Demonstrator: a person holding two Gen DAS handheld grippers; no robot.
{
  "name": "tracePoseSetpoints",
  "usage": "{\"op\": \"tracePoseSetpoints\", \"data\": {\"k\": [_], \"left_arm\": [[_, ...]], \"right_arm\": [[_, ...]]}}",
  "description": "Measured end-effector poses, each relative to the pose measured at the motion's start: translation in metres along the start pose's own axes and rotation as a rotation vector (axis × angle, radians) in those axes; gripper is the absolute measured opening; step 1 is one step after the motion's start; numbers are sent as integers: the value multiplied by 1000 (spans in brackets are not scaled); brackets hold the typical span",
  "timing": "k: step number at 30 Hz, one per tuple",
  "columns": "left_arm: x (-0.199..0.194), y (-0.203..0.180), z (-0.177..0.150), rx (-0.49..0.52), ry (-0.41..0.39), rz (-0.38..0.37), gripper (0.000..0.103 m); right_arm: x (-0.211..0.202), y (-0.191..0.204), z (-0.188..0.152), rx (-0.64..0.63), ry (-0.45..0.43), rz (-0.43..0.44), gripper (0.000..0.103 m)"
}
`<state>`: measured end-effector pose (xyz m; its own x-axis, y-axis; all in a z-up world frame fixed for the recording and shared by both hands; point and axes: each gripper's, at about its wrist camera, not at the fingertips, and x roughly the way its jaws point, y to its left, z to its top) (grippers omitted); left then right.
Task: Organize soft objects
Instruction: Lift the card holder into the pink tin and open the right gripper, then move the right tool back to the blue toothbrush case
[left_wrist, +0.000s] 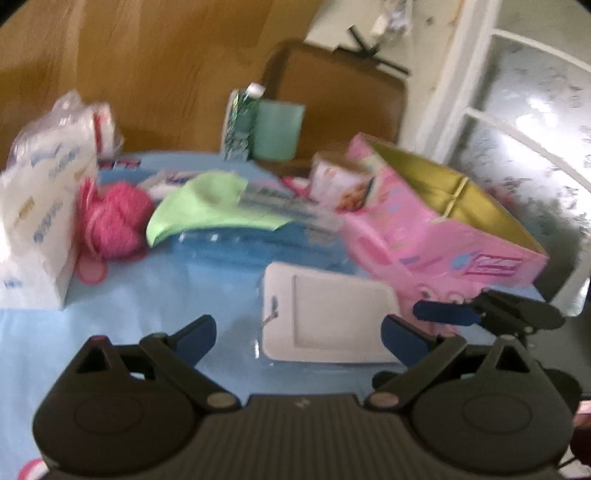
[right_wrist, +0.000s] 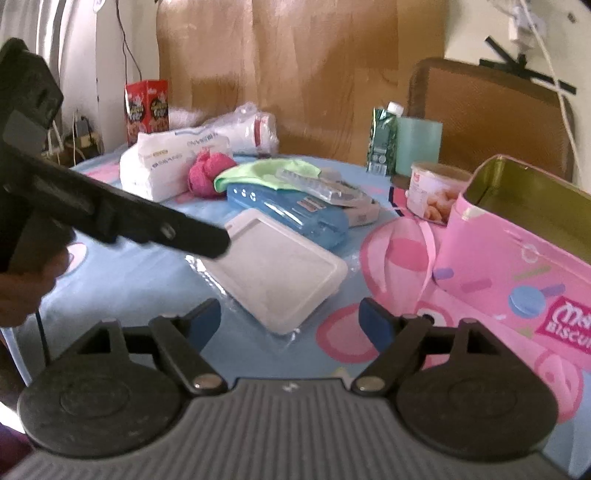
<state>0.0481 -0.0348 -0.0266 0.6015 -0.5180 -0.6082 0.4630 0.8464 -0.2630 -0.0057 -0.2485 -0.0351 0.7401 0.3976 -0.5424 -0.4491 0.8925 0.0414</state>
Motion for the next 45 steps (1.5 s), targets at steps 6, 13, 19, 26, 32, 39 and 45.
{"op": "tracePoseSetpoints", "data": {"k": [6,13,19,26,32,39,45], "left_arm": [[7,-20,-7,39,2,-4,88],[-14,-48,26,69,-83,-81,87],[10,-114,70,205,-145,-124,87],[66,-184,95,284,-133,-193,87],[112,-209,94,285,-48,-179,89],[91,-192,83,260,-70,-181,94],[32,-148,65,205,-175,-197,97]], "right_arm": [[9,3,3,-6,-7,28,68],[-29,-8,10,-1,-157,-29,67],[-65,-40,18,-32,-298,-204,68],[-88,-107,10,28,-313,-364,68],[-80,-140,-3,112,-259,-440,70],[-86,-146,-15,227,-283,-463,86],[-99,-129,-12,258,-368,-421,85]]}}
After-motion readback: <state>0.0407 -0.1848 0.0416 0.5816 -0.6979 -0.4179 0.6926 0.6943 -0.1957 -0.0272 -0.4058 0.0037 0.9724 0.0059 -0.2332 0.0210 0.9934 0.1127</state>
